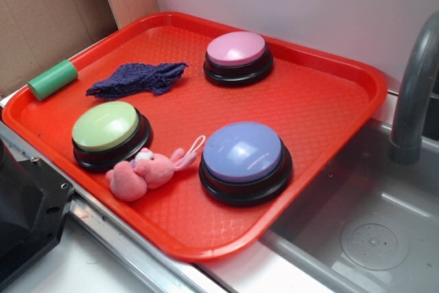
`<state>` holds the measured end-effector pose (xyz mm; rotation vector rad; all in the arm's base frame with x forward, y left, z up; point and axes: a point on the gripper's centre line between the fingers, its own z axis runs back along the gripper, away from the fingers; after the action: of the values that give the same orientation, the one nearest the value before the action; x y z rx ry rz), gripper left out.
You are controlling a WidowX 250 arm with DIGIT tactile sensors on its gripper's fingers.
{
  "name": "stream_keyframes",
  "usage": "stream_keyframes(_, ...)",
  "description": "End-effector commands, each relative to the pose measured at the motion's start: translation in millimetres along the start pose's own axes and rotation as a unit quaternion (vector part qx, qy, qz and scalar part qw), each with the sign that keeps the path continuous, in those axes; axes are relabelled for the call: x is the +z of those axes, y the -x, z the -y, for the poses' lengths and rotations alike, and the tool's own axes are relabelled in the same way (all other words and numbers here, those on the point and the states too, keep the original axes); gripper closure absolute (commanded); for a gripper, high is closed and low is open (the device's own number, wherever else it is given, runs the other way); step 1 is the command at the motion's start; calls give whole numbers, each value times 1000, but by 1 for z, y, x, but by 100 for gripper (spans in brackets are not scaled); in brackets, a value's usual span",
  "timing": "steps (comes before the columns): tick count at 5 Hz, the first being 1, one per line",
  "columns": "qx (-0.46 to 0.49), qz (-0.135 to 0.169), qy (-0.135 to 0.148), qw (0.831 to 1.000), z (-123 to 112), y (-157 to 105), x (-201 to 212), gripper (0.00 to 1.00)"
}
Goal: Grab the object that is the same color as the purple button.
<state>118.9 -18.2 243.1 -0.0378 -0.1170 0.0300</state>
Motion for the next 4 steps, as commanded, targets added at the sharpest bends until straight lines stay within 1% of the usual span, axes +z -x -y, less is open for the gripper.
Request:
stream_keyframes(1, 0, 0, 0, 1000, 0, 0, 0, 0)
stream_keyframes(2, -44, 50, -50, 997, -38, -20, -14, 0)
stream_keyframes(3, -94, 86, -83, 988, -66, -41, -27, 0)
stream_keyframes(4, -153, 88, -115, 977, -92, -61, -52, 0)
